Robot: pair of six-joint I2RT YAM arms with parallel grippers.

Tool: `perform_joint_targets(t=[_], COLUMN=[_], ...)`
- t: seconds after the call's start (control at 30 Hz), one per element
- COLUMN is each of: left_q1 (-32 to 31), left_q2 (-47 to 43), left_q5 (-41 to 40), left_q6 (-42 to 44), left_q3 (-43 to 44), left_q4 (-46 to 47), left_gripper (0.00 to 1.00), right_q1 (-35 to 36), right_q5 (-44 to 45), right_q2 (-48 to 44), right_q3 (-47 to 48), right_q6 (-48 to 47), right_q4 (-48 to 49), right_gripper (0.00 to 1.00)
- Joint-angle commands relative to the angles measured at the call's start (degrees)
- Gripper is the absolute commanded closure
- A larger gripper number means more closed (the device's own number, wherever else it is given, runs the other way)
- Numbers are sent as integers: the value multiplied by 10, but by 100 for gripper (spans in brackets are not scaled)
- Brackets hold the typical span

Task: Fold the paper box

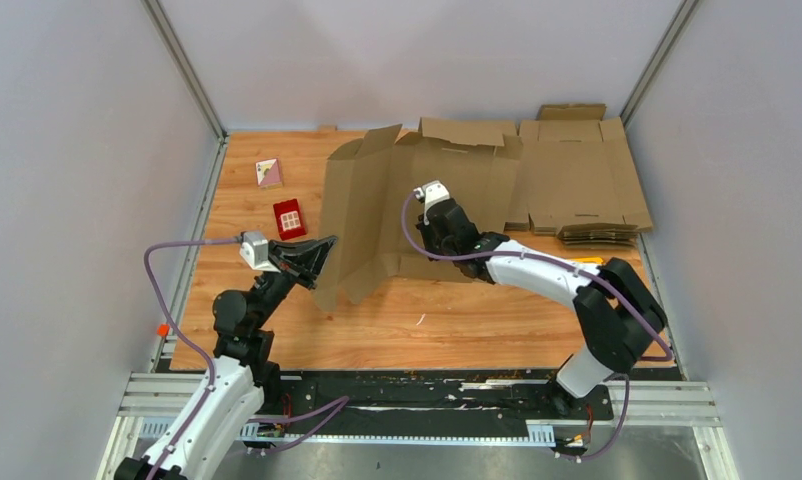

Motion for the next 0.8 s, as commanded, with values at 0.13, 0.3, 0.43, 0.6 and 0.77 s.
perform_joint_targets(t=[0.13,0.3,0.43,0.6,0.77], left_q1=[-3,-3,-3,-3,-4], left_q2=[-15,-15,-15,-17,-3], left_q5=[5,3,3,6,12], left_q6=[13,14,10,-4,-52], left_q3=[-7,-7,-5,-7,-17], left_q4=[35,34,34,35,69], left_gripper=[100,100,100,100,100], right_q1=[2,1,2,2,2], right_q5=[-90,-180,-218,-214,-187], right_q2=[4,-50,-35,1,29], right_q3=[-33,-107,-136,-141,-127], right_q6=[-14,-25,-34,-32,-25], right_q4=[-1,34,36,27,15], right_gripper=[100,100,100,100,100])
